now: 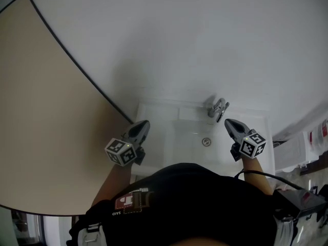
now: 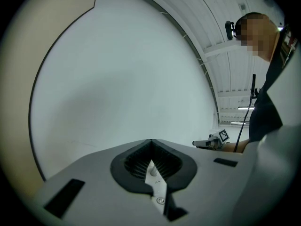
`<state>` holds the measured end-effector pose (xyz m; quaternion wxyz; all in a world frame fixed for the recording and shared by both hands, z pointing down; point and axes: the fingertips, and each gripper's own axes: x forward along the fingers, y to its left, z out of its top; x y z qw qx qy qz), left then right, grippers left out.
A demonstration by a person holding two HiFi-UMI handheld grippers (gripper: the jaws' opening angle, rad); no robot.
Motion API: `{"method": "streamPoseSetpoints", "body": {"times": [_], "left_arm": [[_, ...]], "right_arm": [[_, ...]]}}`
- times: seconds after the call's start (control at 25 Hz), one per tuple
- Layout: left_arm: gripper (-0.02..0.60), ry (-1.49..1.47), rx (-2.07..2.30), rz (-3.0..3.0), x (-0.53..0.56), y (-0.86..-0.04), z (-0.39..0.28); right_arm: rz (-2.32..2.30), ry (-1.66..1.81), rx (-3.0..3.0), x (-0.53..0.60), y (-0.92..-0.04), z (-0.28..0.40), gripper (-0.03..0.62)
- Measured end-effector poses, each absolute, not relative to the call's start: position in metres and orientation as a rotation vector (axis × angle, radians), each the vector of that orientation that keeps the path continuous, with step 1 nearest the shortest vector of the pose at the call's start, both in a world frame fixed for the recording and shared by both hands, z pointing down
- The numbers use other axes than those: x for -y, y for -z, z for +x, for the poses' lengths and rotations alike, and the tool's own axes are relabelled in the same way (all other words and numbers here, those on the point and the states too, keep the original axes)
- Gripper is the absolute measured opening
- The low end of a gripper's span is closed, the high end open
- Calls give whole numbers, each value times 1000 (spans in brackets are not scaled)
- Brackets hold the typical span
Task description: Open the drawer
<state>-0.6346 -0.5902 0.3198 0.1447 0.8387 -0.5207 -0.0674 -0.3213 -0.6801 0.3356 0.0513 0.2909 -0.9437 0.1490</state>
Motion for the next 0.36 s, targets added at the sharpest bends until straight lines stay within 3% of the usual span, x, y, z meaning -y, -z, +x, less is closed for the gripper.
{"method": "streamPoseSetpoints", "body": {"times": [0.36], "left_arm": [[0,194,1476,2421,592,-324,-628]], "right_arm": [[882,-447,2866,680,-336,-321,-5]]}}
